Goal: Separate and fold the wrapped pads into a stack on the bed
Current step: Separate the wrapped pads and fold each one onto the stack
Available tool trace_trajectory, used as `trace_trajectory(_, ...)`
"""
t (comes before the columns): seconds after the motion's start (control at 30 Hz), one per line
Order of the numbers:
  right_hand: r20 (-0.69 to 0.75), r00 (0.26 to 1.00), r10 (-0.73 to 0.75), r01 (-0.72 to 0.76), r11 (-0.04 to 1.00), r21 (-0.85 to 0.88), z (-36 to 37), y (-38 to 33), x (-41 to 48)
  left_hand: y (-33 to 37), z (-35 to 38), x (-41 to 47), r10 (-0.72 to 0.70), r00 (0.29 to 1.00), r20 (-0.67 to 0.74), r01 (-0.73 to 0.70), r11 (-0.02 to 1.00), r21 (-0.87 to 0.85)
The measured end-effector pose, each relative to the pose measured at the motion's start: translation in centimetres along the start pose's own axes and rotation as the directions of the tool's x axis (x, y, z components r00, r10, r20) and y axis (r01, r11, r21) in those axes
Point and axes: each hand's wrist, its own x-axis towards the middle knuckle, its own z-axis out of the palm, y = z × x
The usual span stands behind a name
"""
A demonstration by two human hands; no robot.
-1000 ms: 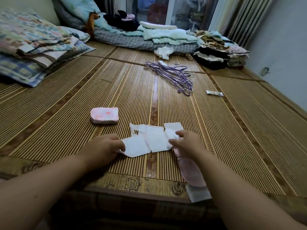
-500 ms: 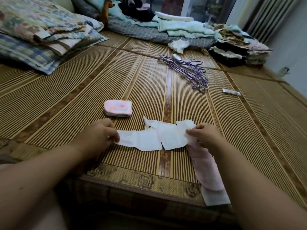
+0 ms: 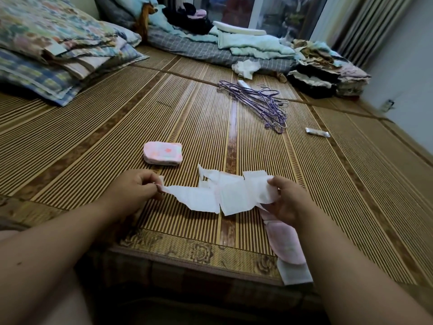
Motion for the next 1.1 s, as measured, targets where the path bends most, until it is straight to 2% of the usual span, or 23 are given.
trace_trajectory(0.13, -0.098, 0.99, -0.098, 0.077, 0.978, -0.196, 0.0, 0.6, 0.2, -0.3, -0.3, 0.1, -0.044, 0.998, -0.049, 0.043, 0.999, -0.016)
trace_trajectory(0.2, -0.11, 0.986, -0.124, 0.101, 0.976, -0.191, -0.2, 0.7, 0.3, -0.5, -0.4, 0.2, -0.066, 0.996, -0.056, 0.066, 0.998, -0.008)
trace_trajectory(0.3, -0.047, 0.997, -0.068, 0.064, 0.996, -0.066, -0.7, 0.8, 0.3, -0.7, -0.2, 0.2, -0.062, 0.993, -0.098, 0.076, 0.986, 0.148)
trace_trajectory(0.4, 0.1, 0.995, -0.007, 0.017, 0.995, -0.103, -0.9, 0.9, -0.1, -0.6, 0.2, 0.2, -0.07, 0.995, -0.076, 0.085, 0.972, 0.218)
trace_trajectory(0.47, 0.148, 0.989, 0.01, 0.014, 0.987, -0.161, -0.8, 1.0, -0.3, -0.6, 0.4, 0.2, -0.056, 0.996, -0.064, 0.069, 0.973, 0.218)
trace_trajectory(0.63, 0.037, 0.998, -0.051, 0.062, 0.91, -0.41, -1.1, 0.7, -0.3, -0.6, 0.5, 0.2, -0.044, 0.998, -0.039, 0.051, 0.978, 0.201)
trace_trajectory(0.73, 0.024, 0.995, -0.093, 0.092, 0.851, -0.517, -1.4, -0.1, -0.4, -0.7, 0.6, 0.2, -0.044, 0.997, -0.061, 0.053, 0.985, 0.166)
trace_trajectory(0.93, 0.063, 0.997, 0.054, -0.004, 0.788, -0.616, -1.6, -2.1, -0.7, -0.3, 0.7, 0.0, -0.05, 0.992, -0.113, 0.064, 0.99, 0.125)
trace_trajectory(1.1, 0.044, 0.994, -0.097, 0.103, 0.758, -0.644, -1.2, -2.7, -0.1, -0.1, 0.6, 0.1, -0.031, 0.983, -0.18, 0.058, 0.988, 0.141)
